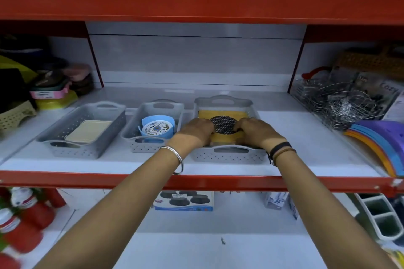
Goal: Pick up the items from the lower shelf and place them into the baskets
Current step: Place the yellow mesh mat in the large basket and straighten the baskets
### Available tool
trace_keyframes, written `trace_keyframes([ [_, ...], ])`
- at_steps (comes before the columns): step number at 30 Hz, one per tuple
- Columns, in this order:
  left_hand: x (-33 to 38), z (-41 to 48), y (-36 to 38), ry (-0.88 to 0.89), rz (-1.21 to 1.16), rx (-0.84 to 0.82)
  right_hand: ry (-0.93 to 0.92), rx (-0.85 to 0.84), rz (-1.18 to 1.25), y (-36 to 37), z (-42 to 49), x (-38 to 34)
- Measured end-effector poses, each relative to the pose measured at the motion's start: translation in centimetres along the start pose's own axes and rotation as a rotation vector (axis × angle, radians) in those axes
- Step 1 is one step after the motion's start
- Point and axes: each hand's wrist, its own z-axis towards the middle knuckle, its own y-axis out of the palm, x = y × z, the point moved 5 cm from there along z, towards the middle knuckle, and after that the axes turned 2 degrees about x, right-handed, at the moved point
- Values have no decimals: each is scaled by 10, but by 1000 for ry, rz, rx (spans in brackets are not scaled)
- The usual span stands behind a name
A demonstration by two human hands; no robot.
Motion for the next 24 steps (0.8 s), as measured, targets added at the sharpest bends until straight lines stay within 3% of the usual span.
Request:
trace_keyframes([
  [3,-2,-6,-8,8,-190,58,-1,-5,135,-8,-4,-8],
  [5,-15,-16,-25,1,-310,201,-28,110,326,-24,-7,-28],
  [8,-58,-33,-61,-49,-287,390,-136,234,481,-46,-5,-72],
  [11,-119,-44,-71,-109,-181,133,-257,155,499,-45,13,-120],
  [14,-161,-56,-54,-197,-156,-136,-253,24,357,-26,34,-151],
  [19,-175,-54,-39,-121,-271,-146,-166,-142,186,2,61,-168],
  [24,-183,-47,-38,-73,-289,-92,-138,-187,228,6,67,-172],
])
